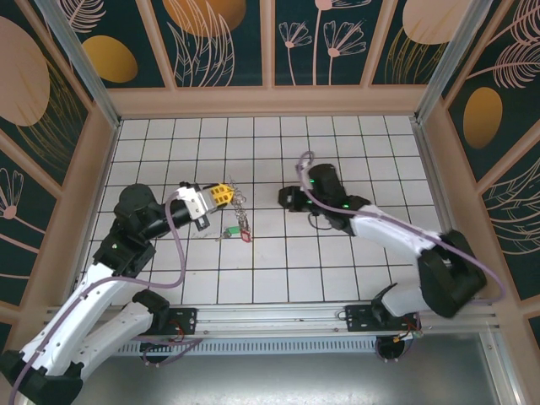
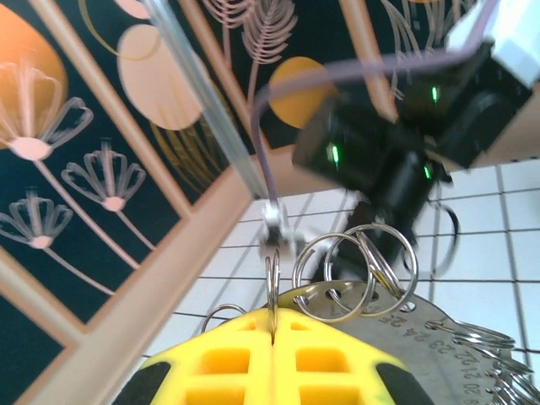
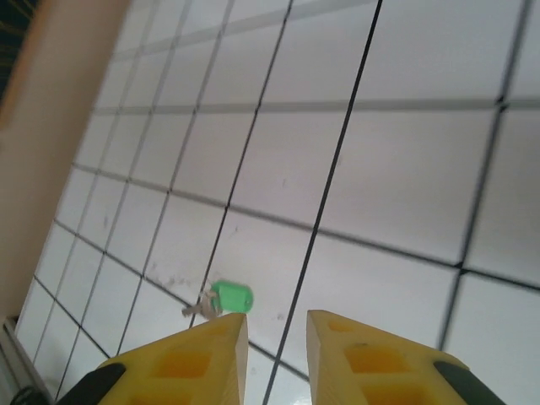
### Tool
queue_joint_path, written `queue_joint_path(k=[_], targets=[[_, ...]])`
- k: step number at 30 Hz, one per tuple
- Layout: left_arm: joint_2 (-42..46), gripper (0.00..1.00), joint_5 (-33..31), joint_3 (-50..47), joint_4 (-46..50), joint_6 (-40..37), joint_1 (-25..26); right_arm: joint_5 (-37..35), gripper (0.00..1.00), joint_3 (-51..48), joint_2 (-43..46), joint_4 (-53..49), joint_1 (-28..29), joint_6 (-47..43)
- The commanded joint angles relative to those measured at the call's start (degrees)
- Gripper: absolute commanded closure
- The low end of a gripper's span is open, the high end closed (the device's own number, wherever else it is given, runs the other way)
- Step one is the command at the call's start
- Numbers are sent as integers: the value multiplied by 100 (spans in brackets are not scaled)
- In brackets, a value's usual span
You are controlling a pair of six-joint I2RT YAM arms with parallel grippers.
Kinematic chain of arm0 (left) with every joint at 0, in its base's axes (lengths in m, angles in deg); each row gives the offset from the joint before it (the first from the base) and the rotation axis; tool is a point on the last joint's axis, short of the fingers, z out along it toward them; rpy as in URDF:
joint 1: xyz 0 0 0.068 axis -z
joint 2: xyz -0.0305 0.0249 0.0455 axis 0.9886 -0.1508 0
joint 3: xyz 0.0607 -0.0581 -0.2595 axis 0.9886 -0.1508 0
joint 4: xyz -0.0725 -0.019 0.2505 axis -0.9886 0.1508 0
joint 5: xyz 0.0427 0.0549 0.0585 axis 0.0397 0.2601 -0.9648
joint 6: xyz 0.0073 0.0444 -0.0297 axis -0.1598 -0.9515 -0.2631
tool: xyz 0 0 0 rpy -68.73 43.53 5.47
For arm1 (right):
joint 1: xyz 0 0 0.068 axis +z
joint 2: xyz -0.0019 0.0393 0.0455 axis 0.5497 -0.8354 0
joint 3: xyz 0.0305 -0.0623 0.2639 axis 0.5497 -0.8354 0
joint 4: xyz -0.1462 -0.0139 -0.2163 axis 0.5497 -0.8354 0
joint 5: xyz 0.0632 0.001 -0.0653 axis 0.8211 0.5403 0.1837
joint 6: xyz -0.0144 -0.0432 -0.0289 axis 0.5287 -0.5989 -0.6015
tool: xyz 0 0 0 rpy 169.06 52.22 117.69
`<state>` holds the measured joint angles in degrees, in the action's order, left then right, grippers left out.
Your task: Put the keys on the keyring
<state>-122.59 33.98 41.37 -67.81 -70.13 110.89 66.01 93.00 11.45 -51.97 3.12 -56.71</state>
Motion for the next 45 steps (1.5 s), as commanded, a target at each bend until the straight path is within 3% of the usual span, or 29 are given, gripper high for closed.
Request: queue_joint_path(k=[1, 4, 9, 13, 16, 24, 31, 45], targets=[[-79, 100, 805, -93, -499, -213, -29, -310, 75, -230, 999, 538, -103, -1218], [-198, 100, 1306, -235, -745, -321, -29, -134, 74, -570, 1898, 949, 74, -2720], [-340, 100, 2134, -428, -856, -786, -29, 1635, 73, -942, 2844, 1152, 379, -5785], [-457, 100, 2070, -449, -881, -875, -21, 2074, 72, -177, 2467, 143, 686, -6619], [-498, 100, 2073, -420, -769, -1070, -21, 1976, 72, 349, 2030, -328, 1034, -7131], [-584, 100, 2146, -394, -665, -1410, -12, 2042, 75, 855, 1514, -475, 1320, -7457], [-573, 100, 2142, -558, -1149, -1104, 12, 1924, 75, 814, 1477, -468, 1508, -7440], [-797, 100, 2096, -502, -1154, -1099, 172, 1902, 81, 744, 1486, -140, 1688, -7318]])
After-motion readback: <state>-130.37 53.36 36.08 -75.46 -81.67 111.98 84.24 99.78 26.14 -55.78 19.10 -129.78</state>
